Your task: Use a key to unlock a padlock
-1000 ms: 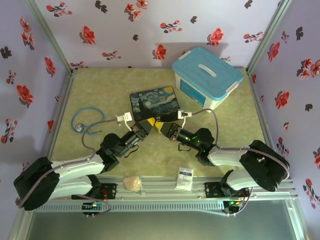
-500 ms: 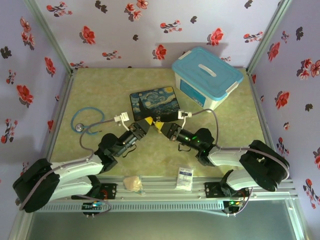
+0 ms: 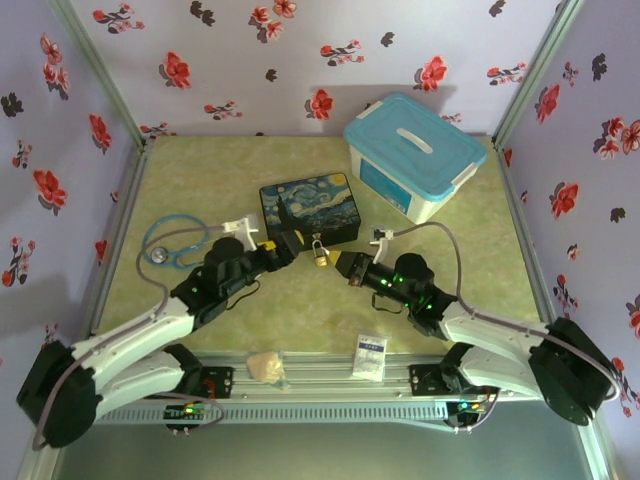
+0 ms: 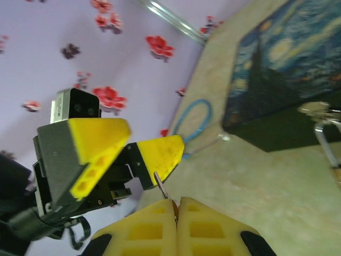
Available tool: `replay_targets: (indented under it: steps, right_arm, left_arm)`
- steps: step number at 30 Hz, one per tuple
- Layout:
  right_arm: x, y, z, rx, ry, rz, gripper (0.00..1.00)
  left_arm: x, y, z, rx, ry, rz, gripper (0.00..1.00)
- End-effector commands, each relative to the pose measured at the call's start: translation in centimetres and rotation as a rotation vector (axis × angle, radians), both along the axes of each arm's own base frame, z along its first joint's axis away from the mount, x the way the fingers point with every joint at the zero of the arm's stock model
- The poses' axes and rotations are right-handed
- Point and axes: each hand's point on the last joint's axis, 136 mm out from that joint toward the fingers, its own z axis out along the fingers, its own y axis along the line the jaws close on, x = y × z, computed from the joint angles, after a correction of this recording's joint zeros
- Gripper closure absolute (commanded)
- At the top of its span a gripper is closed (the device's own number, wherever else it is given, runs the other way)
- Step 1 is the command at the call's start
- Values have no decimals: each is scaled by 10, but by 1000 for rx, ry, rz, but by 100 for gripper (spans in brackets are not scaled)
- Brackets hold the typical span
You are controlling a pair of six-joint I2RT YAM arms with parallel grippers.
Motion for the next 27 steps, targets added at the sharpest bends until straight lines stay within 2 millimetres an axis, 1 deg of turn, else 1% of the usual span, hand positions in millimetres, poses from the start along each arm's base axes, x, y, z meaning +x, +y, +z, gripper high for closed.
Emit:
replay_targets:
  steps: [1,4,7,13,17,20,26,27]
  right_arm:
    - [5,-19,-18,-183,2,-57,100]
    - [6,-34,-25,-243,11,-107,100]
    - [4,-44,-29,-261,15,-136,100]
    - [0,-53,-39,-259,24,-159,100]
    - [-3,-55,-44,-254,26,-159,100]
    - [-4,-57,-47,-261,30,-161,100]
    - [-6,-61,-51,-263,29,-167,100]
    - [-6,-62,-52,-262,30,-171,100]
  left_arm:
    - [-5,-11,-39,213,78,-101,0]
    - [2,-27,-55,232,97,-131,0]
    - [9,-40,-69,280,118,-149,0]
    - [19,-56,-96,345,134,-148,0]
    - [25,-61,-111,392,140,-138,0]
    - [28,-66,-118,406,125,-135,7]
    - [30,-73,-128,397,86,-142,27]
    - [31,-74,-132,405,89,-145,29]
